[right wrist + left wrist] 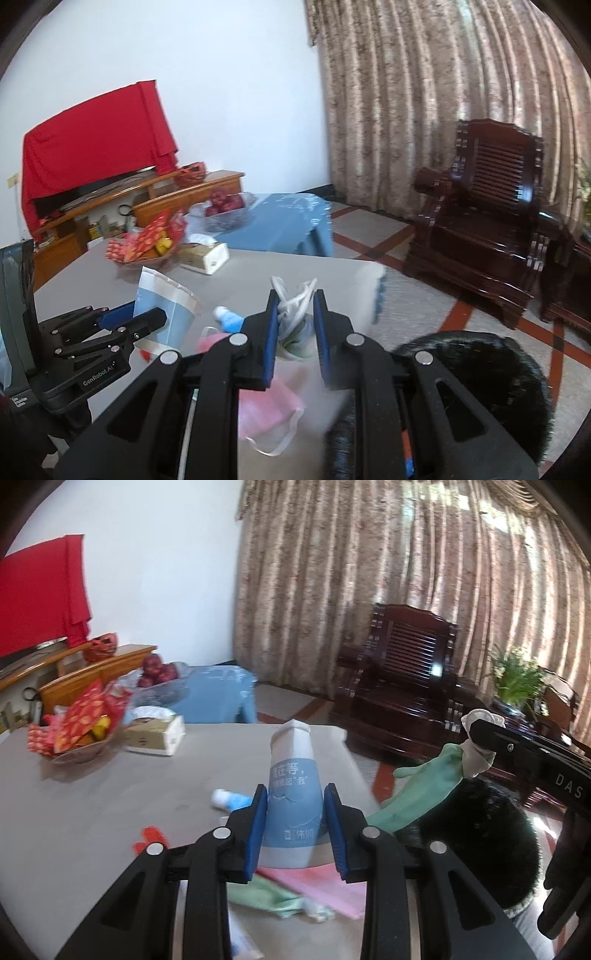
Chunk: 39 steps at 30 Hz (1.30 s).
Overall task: Collect trash
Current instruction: 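Carry the tube and glove to the bin and open both tools, then move both tools back over the remaining trash on the table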
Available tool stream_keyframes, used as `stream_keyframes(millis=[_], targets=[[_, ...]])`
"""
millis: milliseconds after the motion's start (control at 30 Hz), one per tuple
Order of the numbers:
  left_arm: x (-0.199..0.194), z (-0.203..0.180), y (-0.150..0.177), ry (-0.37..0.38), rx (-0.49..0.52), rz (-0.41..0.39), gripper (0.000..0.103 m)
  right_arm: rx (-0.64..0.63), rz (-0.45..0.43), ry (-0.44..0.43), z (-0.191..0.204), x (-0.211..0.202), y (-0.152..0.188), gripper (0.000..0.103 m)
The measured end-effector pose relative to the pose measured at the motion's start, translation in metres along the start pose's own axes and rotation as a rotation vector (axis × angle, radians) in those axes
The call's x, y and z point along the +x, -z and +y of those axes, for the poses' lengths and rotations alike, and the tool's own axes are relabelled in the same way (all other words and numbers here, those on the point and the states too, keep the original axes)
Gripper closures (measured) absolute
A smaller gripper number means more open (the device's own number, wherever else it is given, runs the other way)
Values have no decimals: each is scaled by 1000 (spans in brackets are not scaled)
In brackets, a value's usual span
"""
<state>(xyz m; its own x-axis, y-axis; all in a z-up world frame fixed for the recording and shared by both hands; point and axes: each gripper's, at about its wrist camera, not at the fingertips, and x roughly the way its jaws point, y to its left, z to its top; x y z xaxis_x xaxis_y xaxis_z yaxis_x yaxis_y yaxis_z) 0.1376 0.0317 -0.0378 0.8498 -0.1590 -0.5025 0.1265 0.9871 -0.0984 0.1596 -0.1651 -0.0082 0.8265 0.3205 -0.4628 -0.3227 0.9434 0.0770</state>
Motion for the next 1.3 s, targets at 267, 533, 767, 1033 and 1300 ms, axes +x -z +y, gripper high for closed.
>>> stream_keyframes(millis=[267, 533, 767, 1033, 1300], targets=[[24, -66, -1, 134, 60, 13, 72, 43, 8, 147, -65, -32, 21, 86], [47, -128, 3, 252, 106, 29, 72, 84, 22, 281, -118, -54, 50, 86], [70, -169, 10, 313, 130, 60, 72, 109, 56, 361, -150, -59, 69, 85], [87, -192, 17, 368, 161, 89, 70, 142, 102, 411, -171, -56, 88, 84], [86, -184, 17, 378, 139, 105, 43, 151, 99, 452, -170, -58, 93, 58]])
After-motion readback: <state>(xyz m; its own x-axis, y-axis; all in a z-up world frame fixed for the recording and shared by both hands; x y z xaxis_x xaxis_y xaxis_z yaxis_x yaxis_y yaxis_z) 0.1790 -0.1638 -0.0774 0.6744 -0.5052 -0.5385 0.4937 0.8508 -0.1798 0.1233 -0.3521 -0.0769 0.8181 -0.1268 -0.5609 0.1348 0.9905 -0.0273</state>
